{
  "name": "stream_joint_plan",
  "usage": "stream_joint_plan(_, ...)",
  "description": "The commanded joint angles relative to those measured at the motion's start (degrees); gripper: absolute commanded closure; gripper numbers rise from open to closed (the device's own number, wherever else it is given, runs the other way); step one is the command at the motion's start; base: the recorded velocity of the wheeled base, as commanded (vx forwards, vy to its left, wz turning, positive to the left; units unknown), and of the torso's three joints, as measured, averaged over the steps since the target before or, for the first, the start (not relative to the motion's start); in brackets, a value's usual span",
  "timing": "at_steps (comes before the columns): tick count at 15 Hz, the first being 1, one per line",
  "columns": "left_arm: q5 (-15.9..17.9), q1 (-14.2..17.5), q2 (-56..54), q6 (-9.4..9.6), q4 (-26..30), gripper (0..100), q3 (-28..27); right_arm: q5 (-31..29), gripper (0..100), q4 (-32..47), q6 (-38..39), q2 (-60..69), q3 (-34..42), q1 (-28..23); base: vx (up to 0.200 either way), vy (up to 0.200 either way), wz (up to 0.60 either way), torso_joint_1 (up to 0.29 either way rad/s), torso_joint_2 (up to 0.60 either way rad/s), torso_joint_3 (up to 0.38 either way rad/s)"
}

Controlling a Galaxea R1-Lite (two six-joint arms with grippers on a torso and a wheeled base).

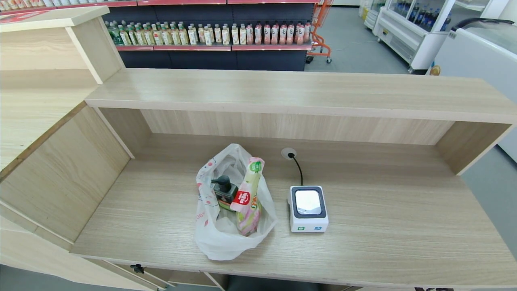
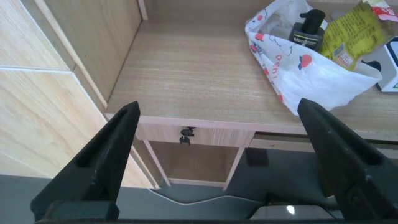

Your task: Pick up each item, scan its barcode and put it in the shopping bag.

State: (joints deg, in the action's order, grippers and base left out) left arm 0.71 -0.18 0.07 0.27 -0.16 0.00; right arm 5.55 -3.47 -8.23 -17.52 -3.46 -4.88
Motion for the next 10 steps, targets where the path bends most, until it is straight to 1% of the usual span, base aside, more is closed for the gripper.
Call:
stream_joint_plan(1, 0.0, 0.0, 0.0, 0.00, 0.0, 0, 0.0, 0.3, 0, 8.2, 0.4, 12.2, 0.6, 0.0, 0.000, 0.000, 0.00, 0.000, 0.00, 0.000)
stream_joint_plan(6, 0.1, 0.0, 0.0, 0.00, 0.0, 0, 0.0, 1.7, 0, 6.9, 2.2, 11.9, 1.4, 0.0, 0.000, 0.000, 0.00, 0.000, 0.00, 0.000)
stream_joint_plan(10, 0.0, 0.0, 0.0, -0.53, 0.0, 0, 0.0, 1.7, 0, 6.8, 2.3, 11.9, 1.6, 0.0, 0.000, 0.000, 0.00, 0.000, 0.00, 0.000)
